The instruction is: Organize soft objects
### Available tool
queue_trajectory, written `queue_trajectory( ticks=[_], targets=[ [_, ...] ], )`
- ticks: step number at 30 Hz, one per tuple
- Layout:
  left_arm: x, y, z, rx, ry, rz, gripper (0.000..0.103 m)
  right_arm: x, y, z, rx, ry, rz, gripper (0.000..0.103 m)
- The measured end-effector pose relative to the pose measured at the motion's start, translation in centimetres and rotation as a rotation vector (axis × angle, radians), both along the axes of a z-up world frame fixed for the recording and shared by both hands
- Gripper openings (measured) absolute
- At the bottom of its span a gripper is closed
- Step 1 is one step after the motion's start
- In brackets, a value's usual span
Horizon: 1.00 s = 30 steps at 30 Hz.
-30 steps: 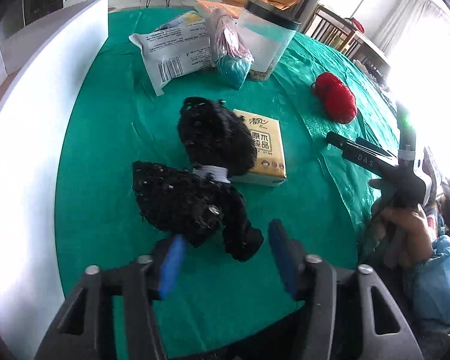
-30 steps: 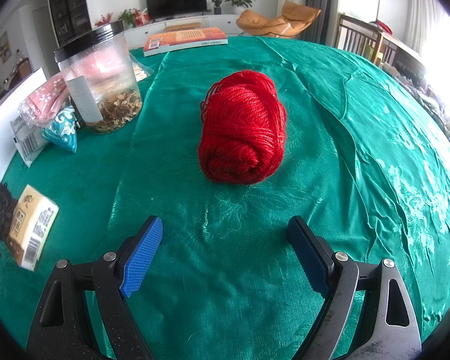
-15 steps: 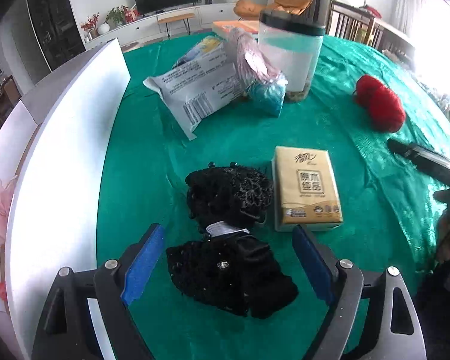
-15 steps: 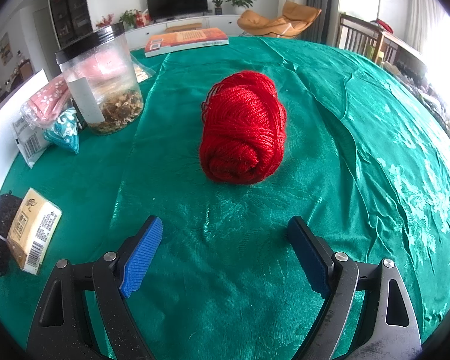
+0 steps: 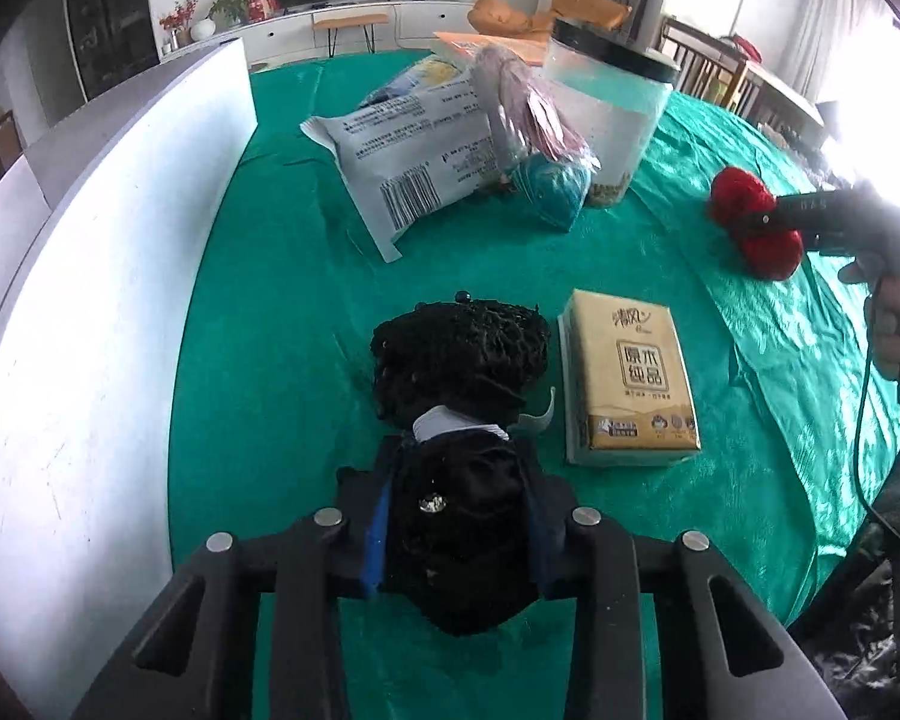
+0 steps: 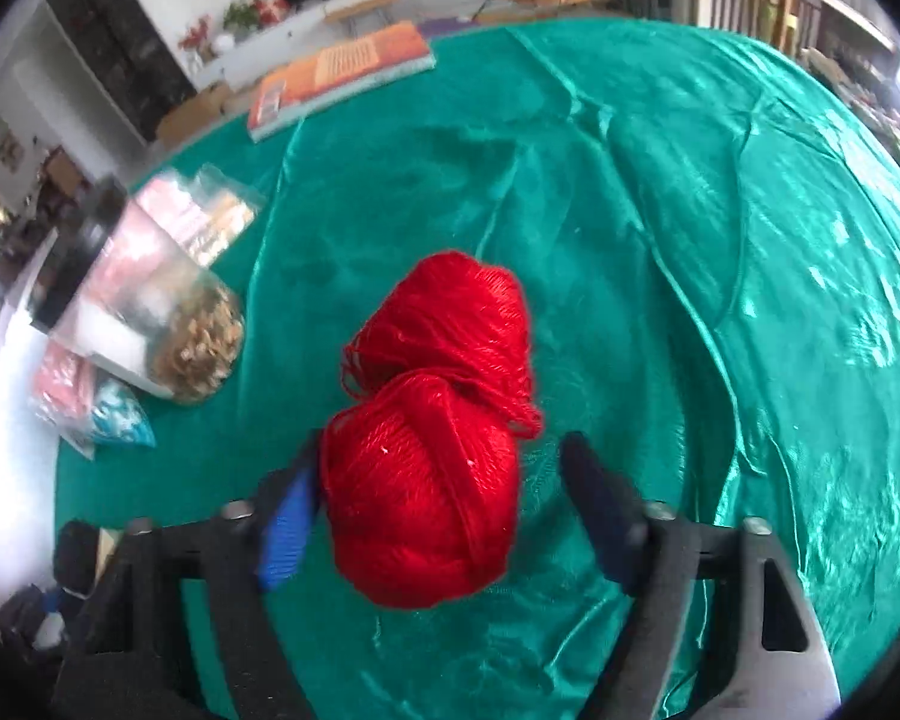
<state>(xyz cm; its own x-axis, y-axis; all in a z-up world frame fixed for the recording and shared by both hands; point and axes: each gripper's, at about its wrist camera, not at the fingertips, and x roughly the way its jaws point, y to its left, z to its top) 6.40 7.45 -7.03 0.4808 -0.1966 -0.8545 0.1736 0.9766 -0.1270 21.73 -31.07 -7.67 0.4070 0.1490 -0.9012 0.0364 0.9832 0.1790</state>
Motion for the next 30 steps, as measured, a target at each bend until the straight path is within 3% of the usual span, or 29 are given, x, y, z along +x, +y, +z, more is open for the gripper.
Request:
queue_trajectory(
  ticks=[2,6,11,14,18,19,20,21,22,23,24,26,30],
  targets=[
    [0.4,1.3,0.8,-0.068,-0.017,0.048,0.033,0.7,0.0,1.1,-0.039,-0.022,-0.034,0.048],
    [1.3,3.8,3.6,-0.208,-0.075,0.118,0.033,1.3,0.0,5.5,-0.002,-0.154,-0.054,0.048],
    [0.9,7.5,8.7,-0.318,-0.182,0.165,0.033,0.7,4.3,12.5,-0.019,-0.307,0.046,0.048],
    [-0.2,10.7,11.9,-0.268,-0.264,0.208,0.033,-0.7,10.1,15.9,0.059,-0.35,0.179,0.048],
    [-2.6,15.8,13.9,-0.118,-0.319,0.32,0.04,-2.9,20.5,17.9,0.238,-0.336,0.396,0.048],
    [-3.2,17.1,13.8,-0.081,-0.315,0.355,0.056,-3.5,23.2,17.9,0.291,-0.319,0.451,0.049],
    [-3.7,18.3,13.6,-0.044,-0.308,0.394,0.082,-4.1,25.6,17.8,0.354,-0.3,0.506,0.054],
    [-4.3,19.4,13.4,-0.023,-0.308,0.429,0.093,-4.6,27.8,17.5,0.431,-0.279,0.553,0.058],
    [-5.1,20.5,13.2,-0.013,-0.321,0.468,0.101,-5.0,29.6,17.0,0.51,-0.252,0.592,0.07],
    [-5.8,21.5,13.0,-0.007,-0.336,0.506,0.101,-5.4,31.1,16.4,0.569,-0.221,0.621,0.079],
    [-6.3,22.2,12.8,0.0,-0.337,0.537,0.101,-5.7,32.1,16.0,0.593,-0.2,0.64,0.078],
    [-6.9,22.7,12.3,-0.003,-0.338,0.557,0.101,-6.6,32.3,15.6,0.57,-0.216,0.654,0.078],
    [-6.5,20.7,11.3,-0.083,-0.336,0.48,0.101,-8.0,26.0,14.1,0.428,-0.349,0.544,0.078]
  ],
)
